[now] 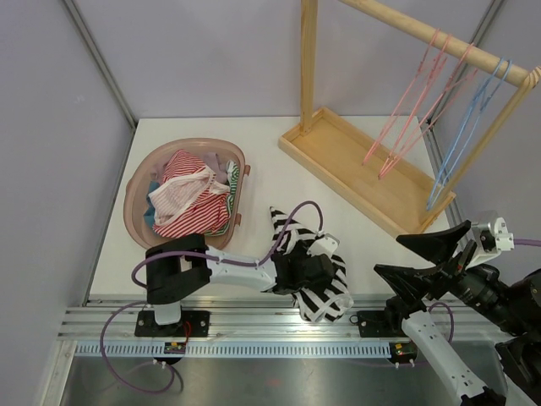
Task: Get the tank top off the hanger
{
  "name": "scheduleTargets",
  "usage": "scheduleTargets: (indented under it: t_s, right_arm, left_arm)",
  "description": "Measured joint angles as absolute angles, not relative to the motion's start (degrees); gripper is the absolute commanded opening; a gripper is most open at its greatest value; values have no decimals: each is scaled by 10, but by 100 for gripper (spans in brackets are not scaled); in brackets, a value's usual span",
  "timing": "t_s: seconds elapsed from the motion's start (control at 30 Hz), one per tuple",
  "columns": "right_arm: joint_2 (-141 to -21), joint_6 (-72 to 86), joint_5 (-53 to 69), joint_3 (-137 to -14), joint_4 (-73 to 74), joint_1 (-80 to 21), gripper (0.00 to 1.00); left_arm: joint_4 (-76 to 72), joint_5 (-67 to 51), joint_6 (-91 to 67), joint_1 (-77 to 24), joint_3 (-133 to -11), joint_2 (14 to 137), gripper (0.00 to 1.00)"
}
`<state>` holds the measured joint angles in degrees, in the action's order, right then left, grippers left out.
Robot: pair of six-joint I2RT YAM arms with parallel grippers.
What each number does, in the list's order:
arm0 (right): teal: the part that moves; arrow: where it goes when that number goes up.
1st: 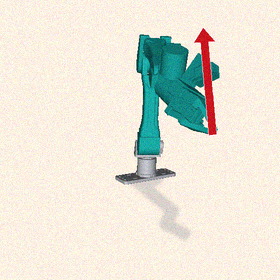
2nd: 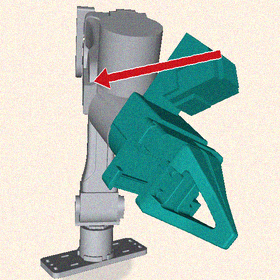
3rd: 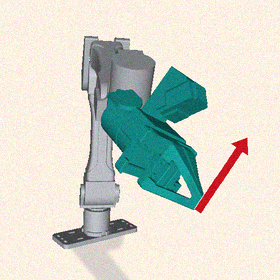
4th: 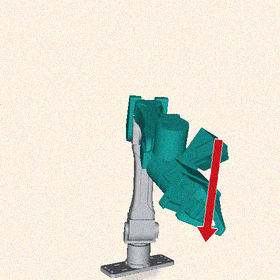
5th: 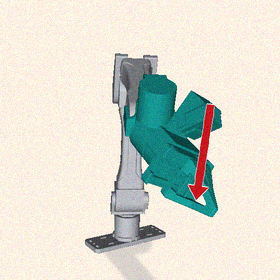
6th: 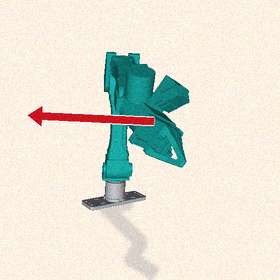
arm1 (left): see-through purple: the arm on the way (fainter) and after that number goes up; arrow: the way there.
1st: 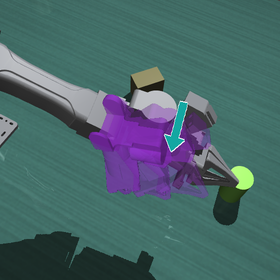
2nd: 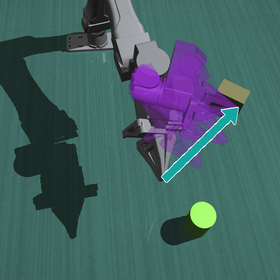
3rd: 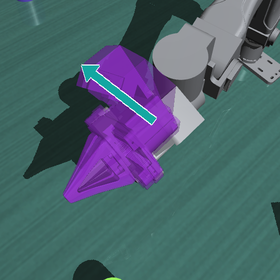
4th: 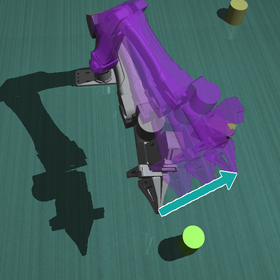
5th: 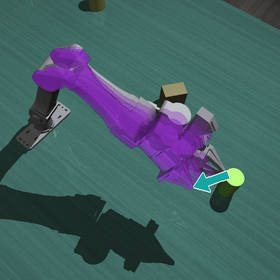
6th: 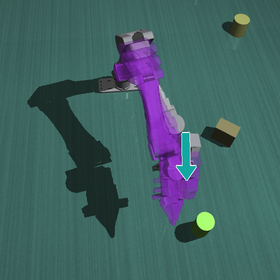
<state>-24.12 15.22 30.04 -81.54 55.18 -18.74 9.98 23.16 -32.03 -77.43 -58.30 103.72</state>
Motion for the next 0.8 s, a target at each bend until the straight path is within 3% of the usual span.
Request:
scheduleTargets:
  t_s: [0.1,0.13,0.17,0.37,0.57,0.8]
  right_arm:
    - [-241,154,306,-801,551,-187,100]
    - [-241,154,306,-796,550,-187,100]
    - [-241,154,307,-793,550,-187,99]
    - [-237,156,308,-786,543,-187,99]
    - [-222,159,307,-777,542,-187,99]
    - [-219,163,307,-774,537,-187,99]
  left_arm:
    - [65,244,-327,-777,-584,1048,33]
    - [56,244,-331,-776,-583,1049,12]
    - [47,241,-337,-776,-580,1049,2]
    - [62,237,-351,-777,-567,1024,0]
    - [208,267,-350,-774,-573,927,0]
    - [354,337,-347,-708,-661,779,0]
